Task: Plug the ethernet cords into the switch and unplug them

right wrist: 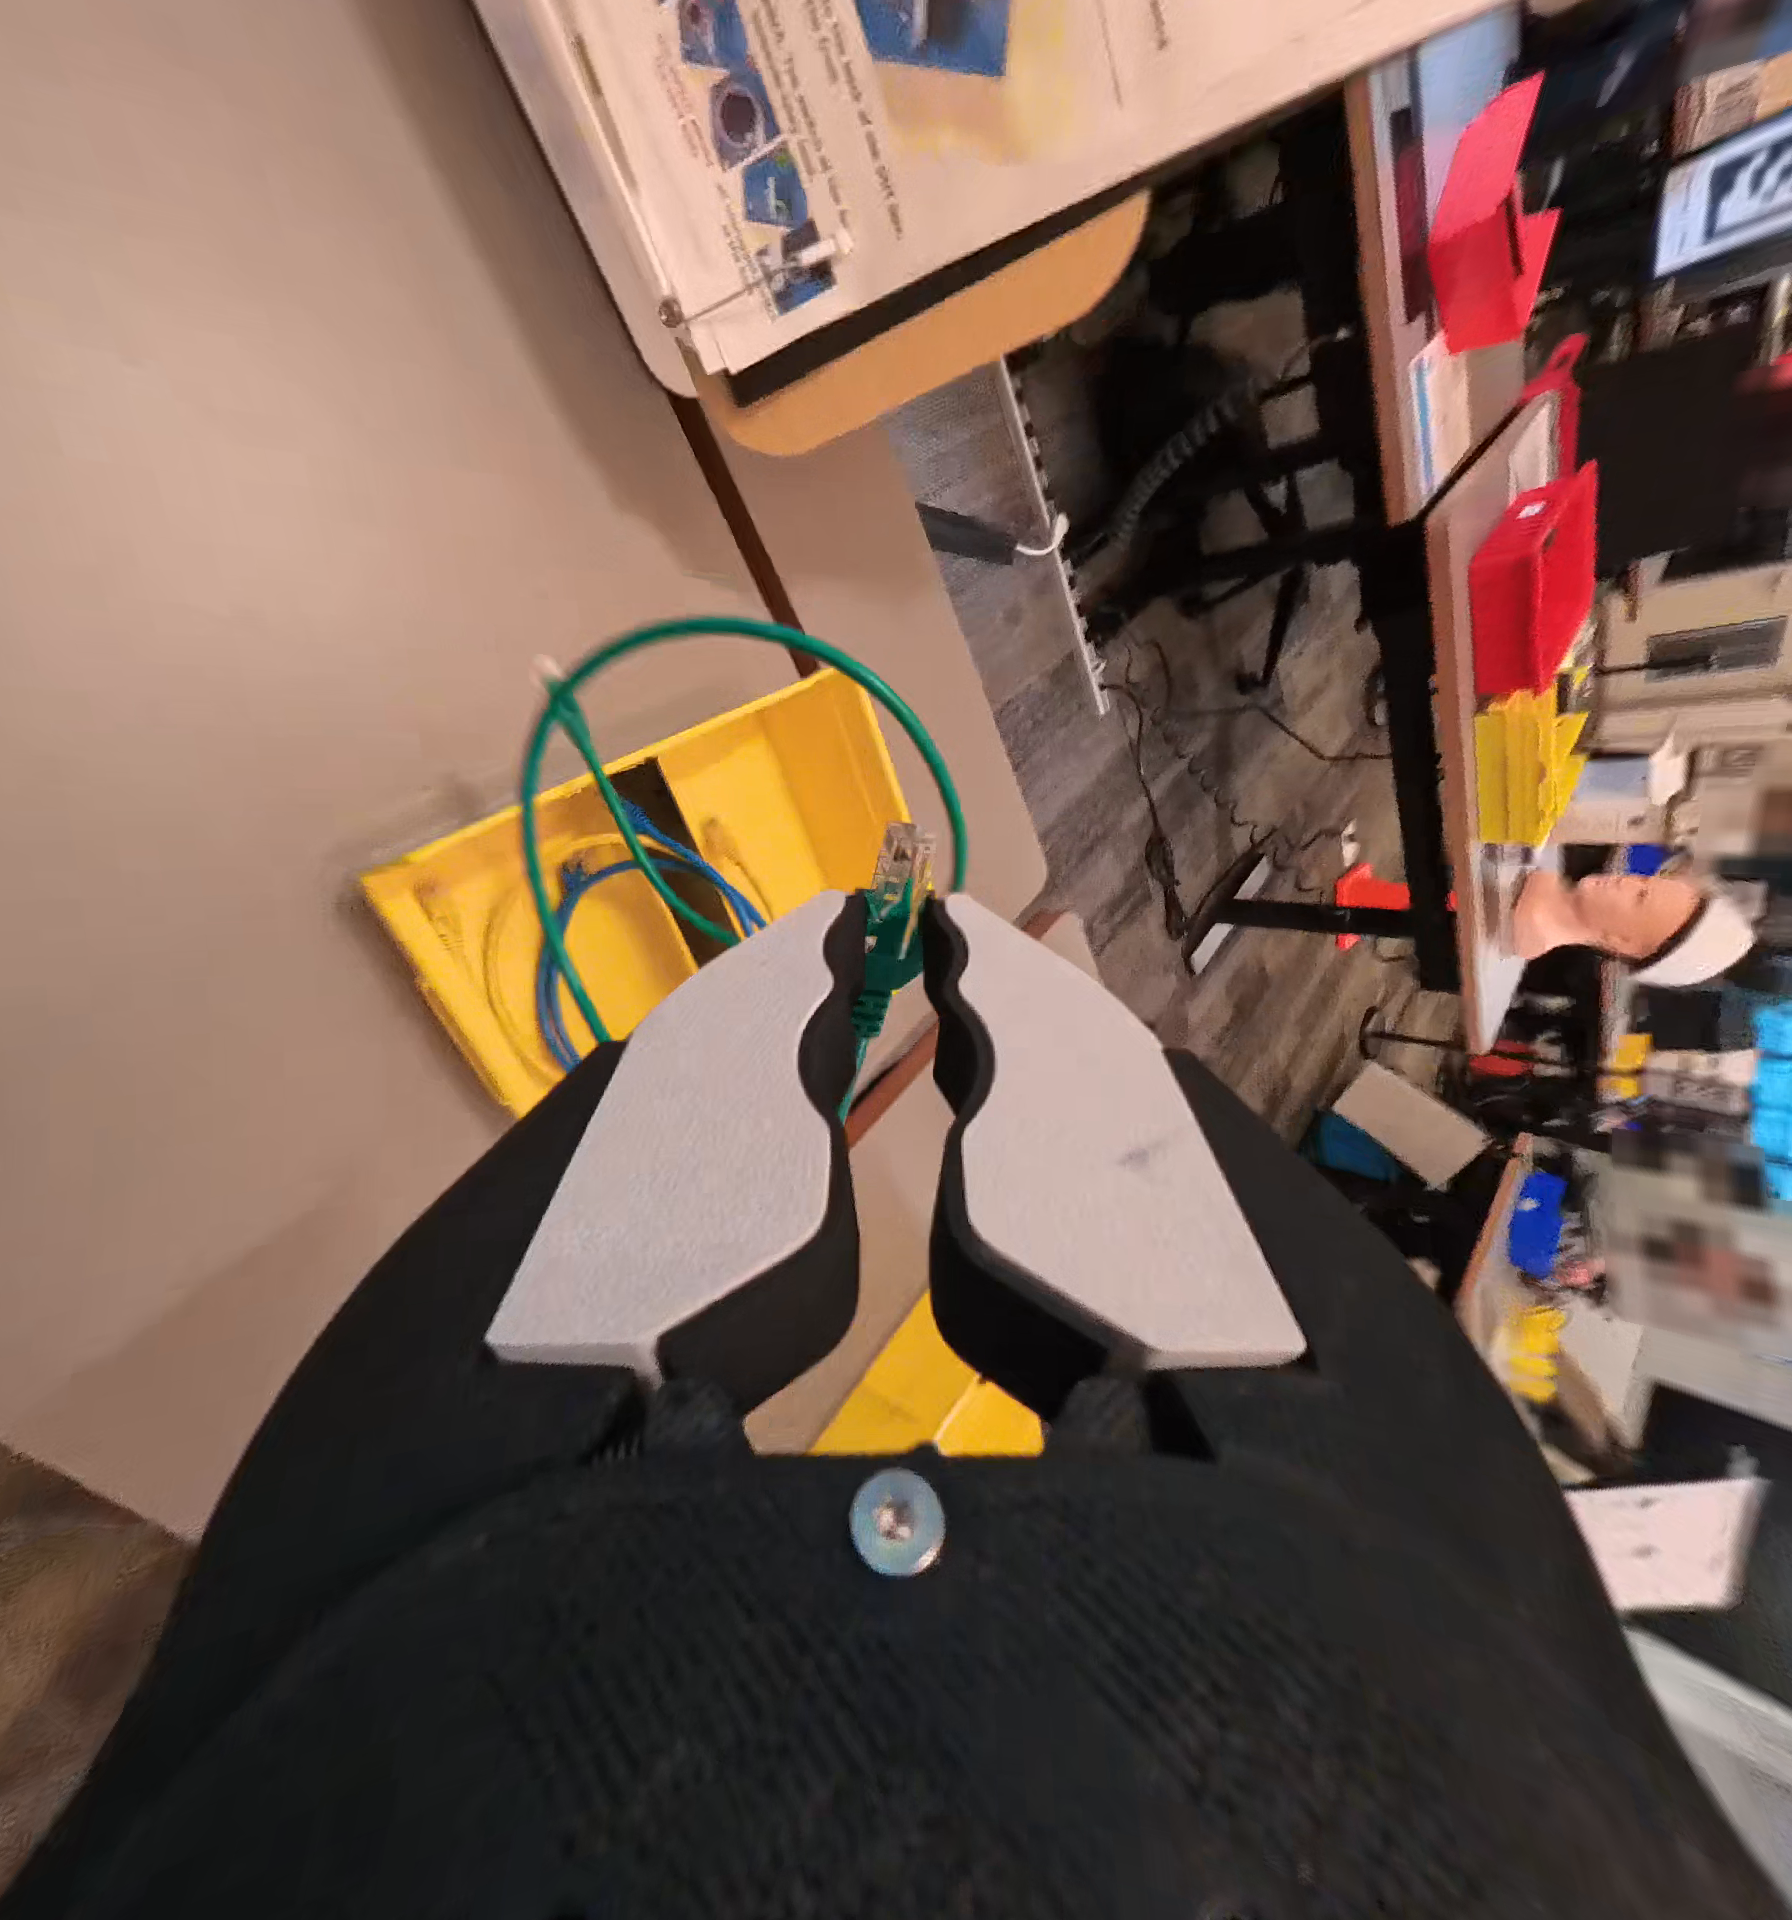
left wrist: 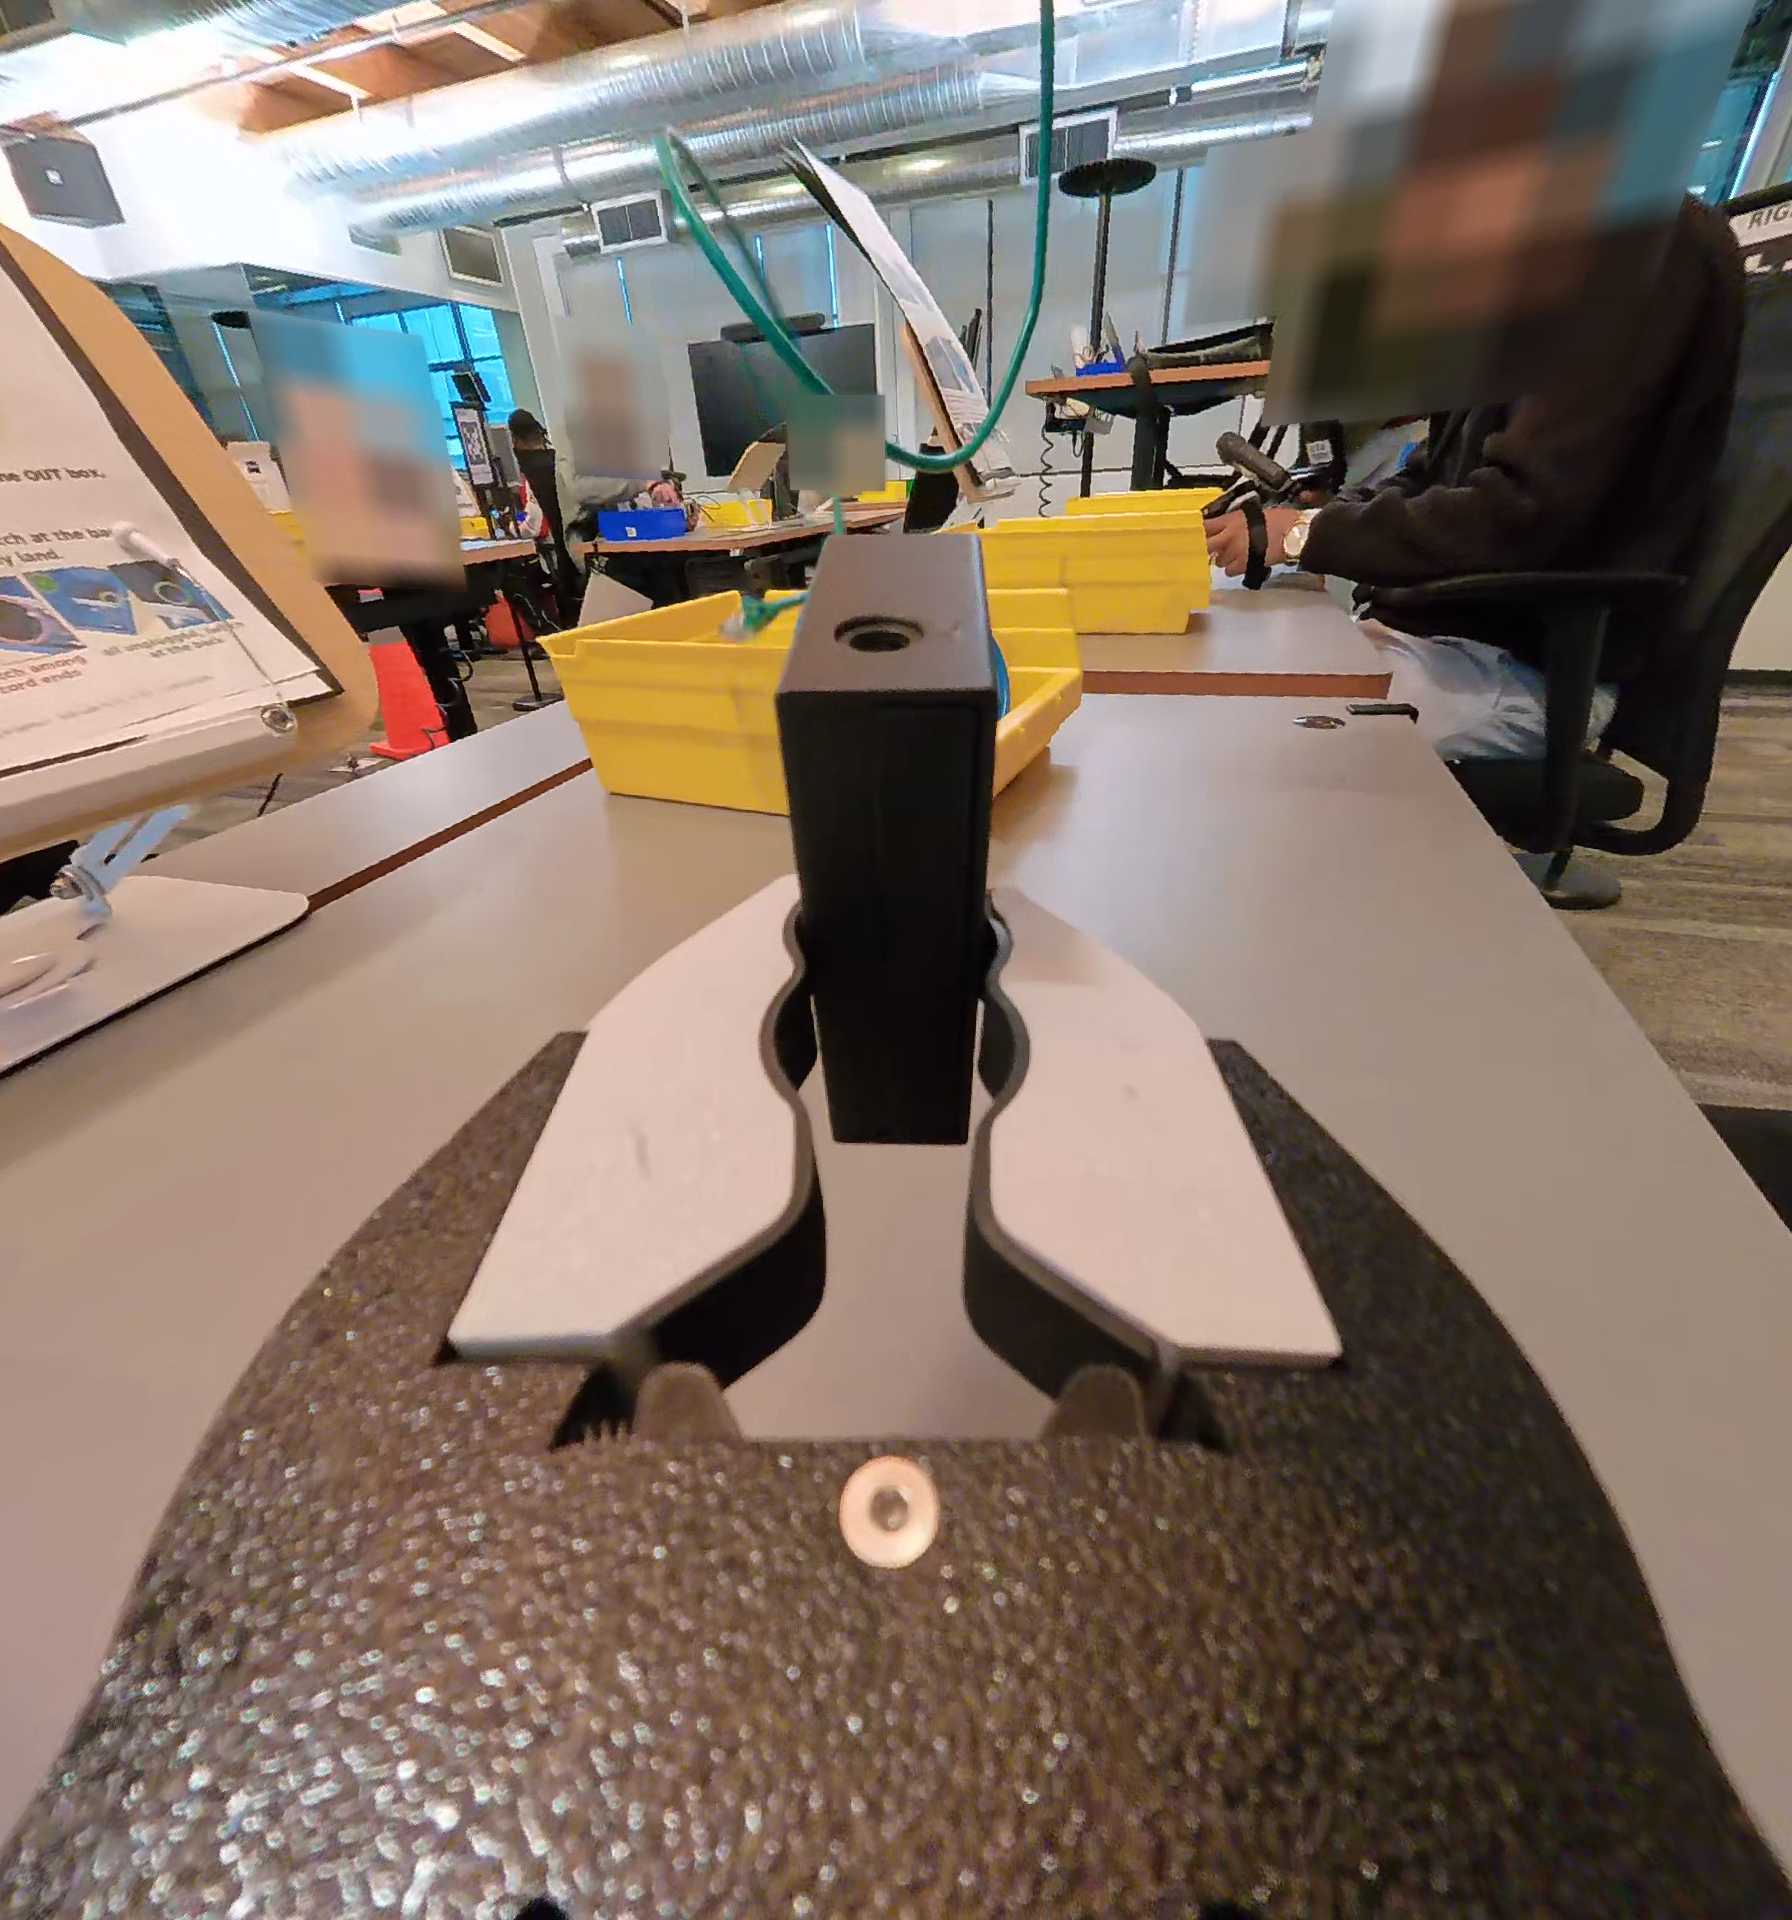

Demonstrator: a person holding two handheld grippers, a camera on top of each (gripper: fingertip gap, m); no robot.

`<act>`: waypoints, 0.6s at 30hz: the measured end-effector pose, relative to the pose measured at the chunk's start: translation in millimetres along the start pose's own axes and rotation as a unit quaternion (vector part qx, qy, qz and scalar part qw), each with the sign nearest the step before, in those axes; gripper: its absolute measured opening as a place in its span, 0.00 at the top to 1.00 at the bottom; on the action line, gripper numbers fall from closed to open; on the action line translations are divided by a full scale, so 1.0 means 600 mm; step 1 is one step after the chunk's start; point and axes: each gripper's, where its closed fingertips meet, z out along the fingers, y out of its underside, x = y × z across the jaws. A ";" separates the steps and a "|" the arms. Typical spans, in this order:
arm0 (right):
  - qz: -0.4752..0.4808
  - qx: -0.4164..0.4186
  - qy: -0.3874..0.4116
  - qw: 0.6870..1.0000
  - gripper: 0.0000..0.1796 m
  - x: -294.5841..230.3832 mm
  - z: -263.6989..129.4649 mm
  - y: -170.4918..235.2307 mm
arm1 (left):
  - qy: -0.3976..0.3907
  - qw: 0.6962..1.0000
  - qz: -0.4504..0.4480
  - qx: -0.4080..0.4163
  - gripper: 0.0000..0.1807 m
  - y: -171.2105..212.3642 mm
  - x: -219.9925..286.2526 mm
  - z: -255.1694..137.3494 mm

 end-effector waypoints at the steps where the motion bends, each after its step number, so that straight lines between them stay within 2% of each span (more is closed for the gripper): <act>1: 0.016 -0.008 0.002 1.000 0.93 0.012 -0.004 0.013 | 0.000 1.000 0.000 -0.001 0.85 0.001 -0.001 0.000; 4: 0.069 0.029 0.002 0.997 0.93 0.030 0.006 0.030 | 0.002 1.000 -0.005 0.002 0.85 0.001 0.000 0.001; 9: 0.118 0.077 0.012 0.990 0.93 0.011 0.075 0.073 | 0.009 1.000 -0.001 -0.004 0.85 0.005 0.006 0.004; 15: 0.141 0.052 0.030 0.988 0.94 -0.033 0.181 0.156 | 0.011 1.000 -0.006 -0.001 0.85 0.003 0.006 0.002; 18: 0.146 0.042 0.012 0.988 0.93 -0.071 0.236 0.190 | 0.011 1.000 -0.005 -0.010 0.85 0.007 0.007 0.004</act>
